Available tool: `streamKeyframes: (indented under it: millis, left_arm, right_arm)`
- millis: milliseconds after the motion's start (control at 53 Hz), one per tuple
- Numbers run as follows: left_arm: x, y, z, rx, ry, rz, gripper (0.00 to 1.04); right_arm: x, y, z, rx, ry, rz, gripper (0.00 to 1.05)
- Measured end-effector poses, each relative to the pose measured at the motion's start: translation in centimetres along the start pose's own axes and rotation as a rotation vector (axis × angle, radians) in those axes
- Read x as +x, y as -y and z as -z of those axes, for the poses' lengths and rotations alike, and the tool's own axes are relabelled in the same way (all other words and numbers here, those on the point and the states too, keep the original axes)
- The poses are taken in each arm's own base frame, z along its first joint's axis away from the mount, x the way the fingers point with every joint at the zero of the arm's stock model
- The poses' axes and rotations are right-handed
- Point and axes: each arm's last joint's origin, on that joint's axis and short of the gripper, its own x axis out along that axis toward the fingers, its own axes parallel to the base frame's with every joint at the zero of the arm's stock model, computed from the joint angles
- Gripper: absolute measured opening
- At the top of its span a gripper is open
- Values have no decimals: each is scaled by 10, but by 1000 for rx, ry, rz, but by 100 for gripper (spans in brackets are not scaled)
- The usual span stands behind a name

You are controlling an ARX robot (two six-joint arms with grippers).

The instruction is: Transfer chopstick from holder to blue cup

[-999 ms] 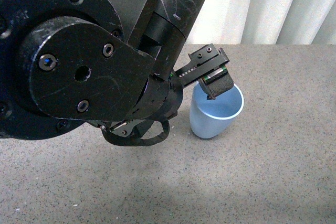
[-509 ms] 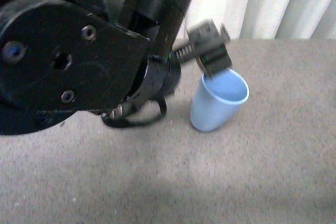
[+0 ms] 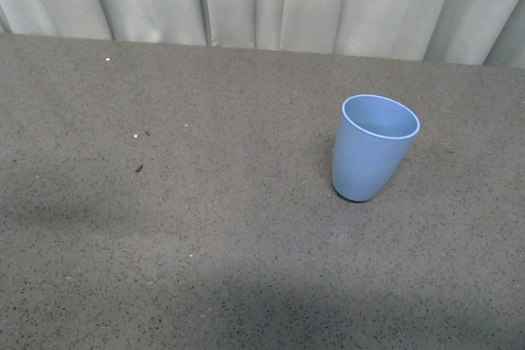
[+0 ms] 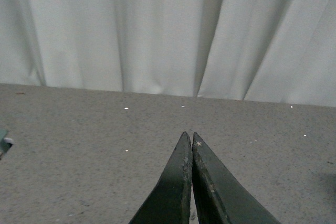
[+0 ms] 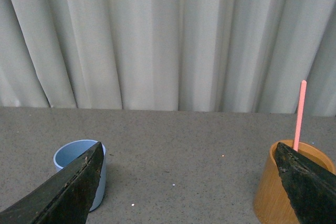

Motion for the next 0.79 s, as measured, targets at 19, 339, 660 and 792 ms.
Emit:
streamKeyframes:
  millis: [19, 339, 660, 792]
  left_arm:
    - [-4, -6, 0, 0, 1, -7, 4]
    - [-81, -16, -4, 8, -23, -44, 4]
    - [-109, -15, -8, 9, 41, -42, 4]
    - [-109, -15, -8, 9, 43, -41, 4]
  right_arm:
    - [0, 0, 0, 0, 0, 0, 95]
    - [0, 0, 0, 0, 0, 0, 95]
    - [0, 0, 0, 0, 0, 0, 95]
    - [0, 0, 0, 0, 0, 0, 95]
